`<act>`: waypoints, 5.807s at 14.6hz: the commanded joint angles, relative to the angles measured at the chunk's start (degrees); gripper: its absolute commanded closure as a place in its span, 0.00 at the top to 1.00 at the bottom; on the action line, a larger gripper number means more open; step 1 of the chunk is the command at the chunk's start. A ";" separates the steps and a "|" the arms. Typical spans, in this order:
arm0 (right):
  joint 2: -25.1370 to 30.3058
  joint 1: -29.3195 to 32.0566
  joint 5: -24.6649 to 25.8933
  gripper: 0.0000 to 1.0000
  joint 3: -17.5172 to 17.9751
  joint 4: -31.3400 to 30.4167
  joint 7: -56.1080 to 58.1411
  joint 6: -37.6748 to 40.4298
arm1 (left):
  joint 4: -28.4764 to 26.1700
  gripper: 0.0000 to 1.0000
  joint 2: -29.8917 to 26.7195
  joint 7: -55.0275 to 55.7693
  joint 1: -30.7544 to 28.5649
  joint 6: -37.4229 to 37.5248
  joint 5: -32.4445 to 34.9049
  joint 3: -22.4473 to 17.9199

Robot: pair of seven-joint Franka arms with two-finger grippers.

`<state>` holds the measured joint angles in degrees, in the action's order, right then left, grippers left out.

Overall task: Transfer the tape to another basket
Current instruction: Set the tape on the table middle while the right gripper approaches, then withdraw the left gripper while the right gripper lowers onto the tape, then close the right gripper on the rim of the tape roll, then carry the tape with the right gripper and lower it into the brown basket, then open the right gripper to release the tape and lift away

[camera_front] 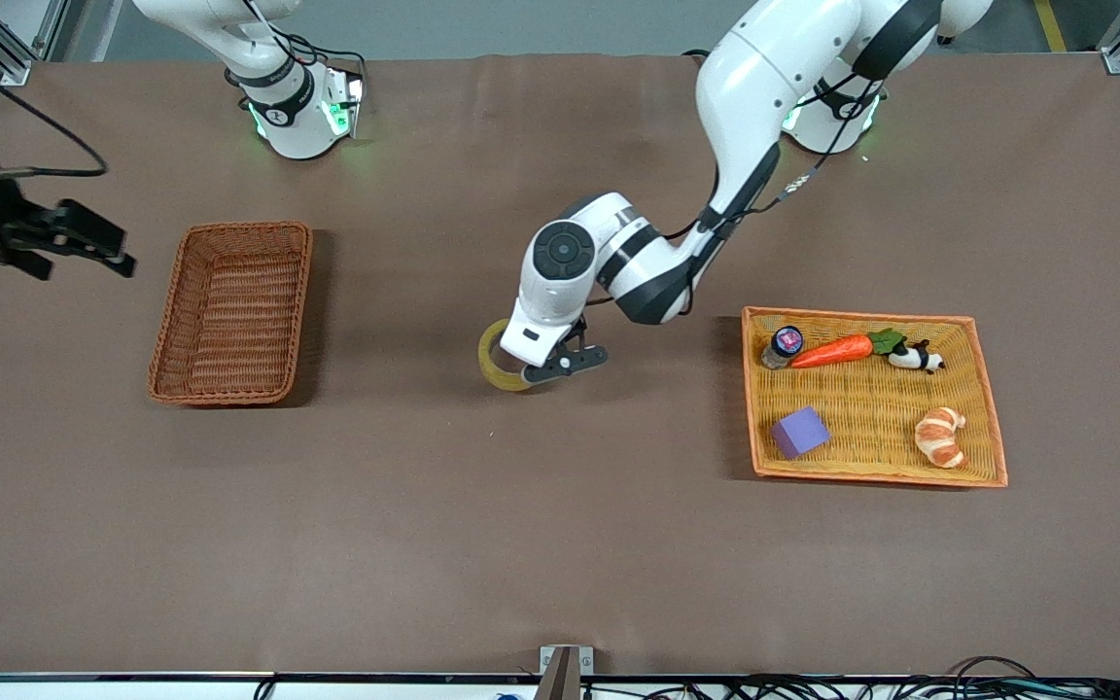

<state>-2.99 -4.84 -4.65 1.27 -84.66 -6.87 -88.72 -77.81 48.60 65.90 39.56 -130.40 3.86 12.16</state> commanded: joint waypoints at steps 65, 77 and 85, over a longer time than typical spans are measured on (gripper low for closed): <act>2.91 6.60 9.66 0.01 -8.83 -62.81 32.62 -58.04 | -4.64 1.00 -47.46 -59.83 -41.84 41.72 -2.72 -2.32; -1.14 6.43 9.66 1.00 -8.74 -61.95 32.01 -62.82 | -5.07 1.00 -48.08 -60.01 -41.67 44.35 -3.16 -2.23; 1.24 6.07 3.77 1.00 -8.04 -32.80 26.85 -26.64 | -5.07 1.00 -47.98 -60.09 -41.67 44.35 -3.15 -1.71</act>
<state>-1.29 1.49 0.39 -7.20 -125.03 23.28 -122.99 -82.93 1.40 6.84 -1.71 -86.78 0.75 10.12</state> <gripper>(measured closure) 0.000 0.000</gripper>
